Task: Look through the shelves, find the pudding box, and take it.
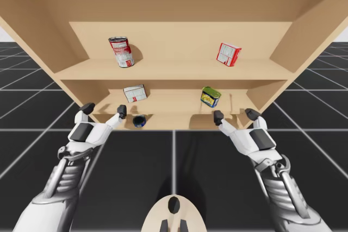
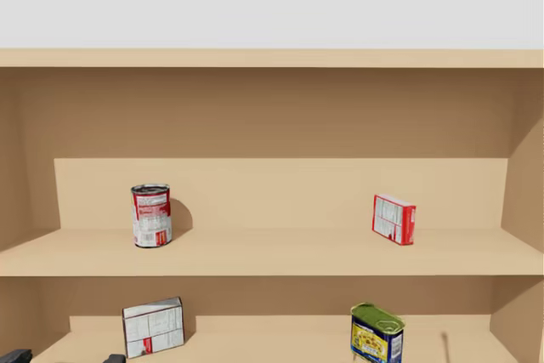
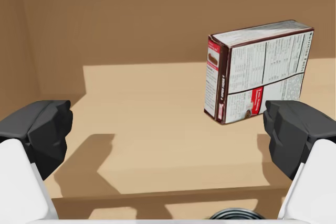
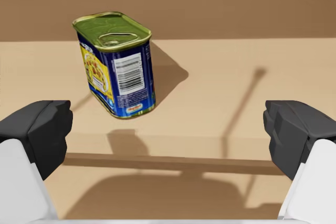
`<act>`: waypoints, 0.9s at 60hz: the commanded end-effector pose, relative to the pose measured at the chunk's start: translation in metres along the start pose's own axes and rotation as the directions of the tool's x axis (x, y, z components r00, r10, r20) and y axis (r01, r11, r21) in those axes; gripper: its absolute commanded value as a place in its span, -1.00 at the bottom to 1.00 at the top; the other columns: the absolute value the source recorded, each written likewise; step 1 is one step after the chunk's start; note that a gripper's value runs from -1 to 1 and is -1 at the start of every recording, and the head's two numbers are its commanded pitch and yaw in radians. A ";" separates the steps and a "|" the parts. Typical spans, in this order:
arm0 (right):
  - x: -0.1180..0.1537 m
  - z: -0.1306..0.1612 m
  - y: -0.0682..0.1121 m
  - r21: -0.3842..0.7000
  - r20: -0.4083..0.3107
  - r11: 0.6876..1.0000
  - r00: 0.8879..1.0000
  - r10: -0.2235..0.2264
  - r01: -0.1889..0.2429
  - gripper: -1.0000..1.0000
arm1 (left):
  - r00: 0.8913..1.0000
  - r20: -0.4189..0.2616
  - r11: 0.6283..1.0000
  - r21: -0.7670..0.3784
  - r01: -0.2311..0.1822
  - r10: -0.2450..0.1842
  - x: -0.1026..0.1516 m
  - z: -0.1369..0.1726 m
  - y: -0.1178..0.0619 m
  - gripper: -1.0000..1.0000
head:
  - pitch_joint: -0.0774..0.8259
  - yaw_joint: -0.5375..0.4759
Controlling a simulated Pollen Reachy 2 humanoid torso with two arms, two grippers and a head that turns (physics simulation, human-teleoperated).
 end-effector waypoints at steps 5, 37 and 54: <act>0.001 0.003 0.005 -0.002 0.025 0.999 0.999 -0.047 0.047 -1.00 | 1.000 0.000 1.000 -0.001 -0.001 0.001 0.000 0.000 0.000 -1.00 | -0.78 0.05; 0.000 0.003 0.007 -0.014 0.010 1.000 1.000 -0.007 0.008 -1.00 | 1.000 0.006 1.000 -0.017 0.007 -0.007 -0.003 0.000 -0.002 -1.00 | -0.03 0.49; -0.003 0.002 0.009 -0.012 -0.003 1.000 1.000 0.005 -0.005 -1.00 | 1.000 0.024 0.999 -0.050 -0.003 0.004 0.003 0.006 -0.010 -1.00 | 0.08 0.61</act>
